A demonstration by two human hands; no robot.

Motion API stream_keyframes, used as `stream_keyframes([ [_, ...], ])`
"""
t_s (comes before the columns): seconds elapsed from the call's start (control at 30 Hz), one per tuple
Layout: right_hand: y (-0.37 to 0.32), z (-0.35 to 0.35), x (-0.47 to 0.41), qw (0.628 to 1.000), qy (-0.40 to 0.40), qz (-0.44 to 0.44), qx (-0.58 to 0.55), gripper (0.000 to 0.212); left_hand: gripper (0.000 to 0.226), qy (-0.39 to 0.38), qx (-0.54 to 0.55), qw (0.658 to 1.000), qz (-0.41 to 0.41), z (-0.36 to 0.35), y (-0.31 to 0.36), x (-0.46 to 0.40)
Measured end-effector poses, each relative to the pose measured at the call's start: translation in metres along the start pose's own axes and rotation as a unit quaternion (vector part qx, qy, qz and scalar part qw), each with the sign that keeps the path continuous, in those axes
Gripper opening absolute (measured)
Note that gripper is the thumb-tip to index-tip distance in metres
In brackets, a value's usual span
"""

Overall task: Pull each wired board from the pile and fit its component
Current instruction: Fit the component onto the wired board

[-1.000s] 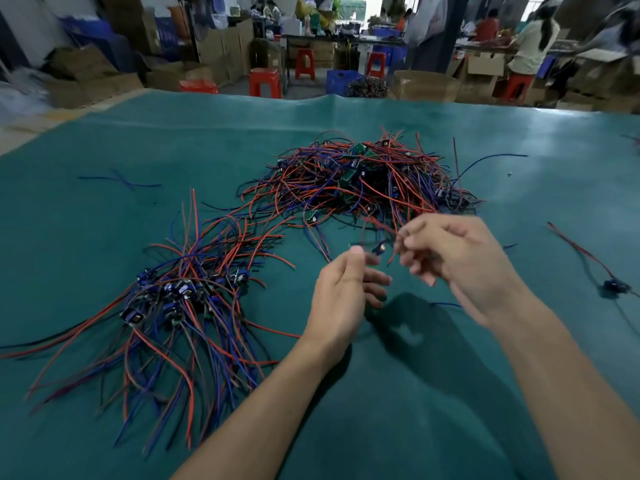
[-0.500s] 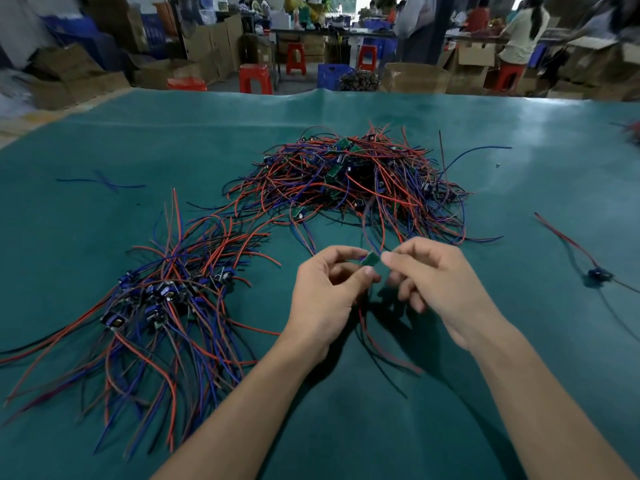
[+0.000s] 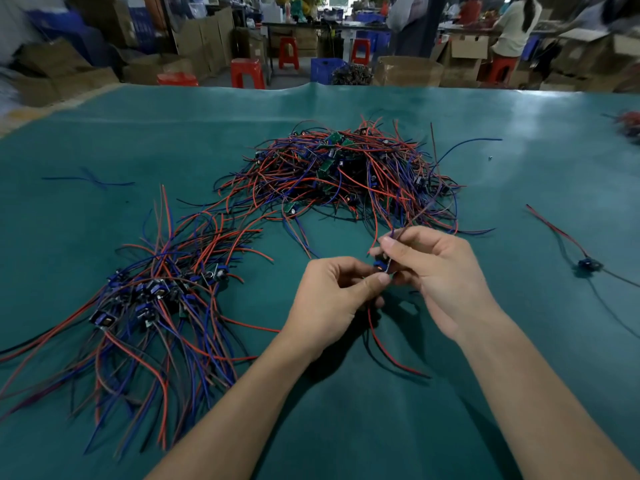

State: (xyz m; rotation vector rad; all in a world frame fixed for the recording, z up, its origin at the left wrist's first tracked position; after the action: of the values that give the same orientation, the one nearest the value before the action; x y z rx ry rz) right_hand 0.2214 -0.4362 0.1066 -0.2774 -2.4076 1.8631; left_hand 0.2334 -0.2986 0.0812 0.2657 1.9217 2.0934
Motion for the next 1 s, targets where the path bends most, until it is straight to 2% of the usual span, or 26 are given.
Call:
stream_keyframes([
  [0.07, -0.007, 0.008, -0.001, 0.997, 0.033, 0.046, 0.061, 0.018, 0.012, -0.008, 0.006, 1.000, -0.002, -0.001, 0.001, 0.001],
  [0.13, -0.017, 0.019, -0.003, 0.988, 0.069, 0.088, 0.111, 0.018, 0.014, -0.011, 0.012, 1.000, -0.004, -0.001, 0.001, 0.001],
  [0.23, -0.032, 0.048, -0.005, 0.974, 0.145, 0.131, 0.117, 0.018, 0.014, -0.026, 0.004, 1.000, -0.010, -0.004, 0.003, 0.001],
  [0.33, -0.037, 0.080, -0.001, 0.958, 0.246, 0.145, 0.012, 0.018, 0.015, -0.022, -0.003, 1.000, -0.018, -0.005, 0.003, 0.000],
  [0.43, -0.028, 0.098, 0.005, 0.927, 0.329, 0.117, -0.138, 0.018, 0.017, 0.032, 0.018, 0.999, -0.033, 0.006, 0.003, -0.001],
  [0.5, -0.017, 0.083, 0.002, 0.943, 0.297, 0.053, -0.139, 0.019, 0.017, 0.066, 0.042, 0.996, -0.038, 0.013, 0.002, -0.002],
  [0.6, 0.007, 0.030, -0.001, 0.990, 0.135, -0.041, 0.004, 0.028, 0.015, 0.081, 0.058, 0.994, -0.046, 0.016, 0.001, -0.001],
  [0.7, 0.008, -0.008, 0.004, 0.995, 0.024, 0.001, 0.098, 0.020, 0.008, 0.050, 0.061, 0.995, -0.054, 0.012, 0.004, -0.001],
  [0.8, -0.013, -0.003, 0.004, 0.990, 0.031, 0.085, 0.110, 0.007, 0.016, 0.017, 0.029, 0.998, -0.053, 0.005, 0.004, -0.002],
  [1.0, -0.062, 0.004, 0.009, 0.971, 0.082, 0.197, 0.107, 0.015, 0.012, -0.010, 0.031, 0.998, -0.059, 0.000, 0.007, -0.002],
])
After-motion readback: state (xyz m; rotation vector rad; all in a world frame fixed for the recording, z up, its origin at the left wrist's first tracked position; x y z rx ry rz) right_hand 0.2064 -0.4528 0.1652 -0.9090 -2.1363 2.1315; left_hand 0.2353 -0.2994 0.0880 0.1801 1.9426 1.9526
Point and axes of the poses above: each hand's wrist, its own x-axis away from the middle knuckle, its own z-axis out of the back of the hand, y = z × x, the point moved 9 cm from there along -x, towards the middle knuckle, and after that the axes turned 7 degrees about -x, right-handed, at the moved point
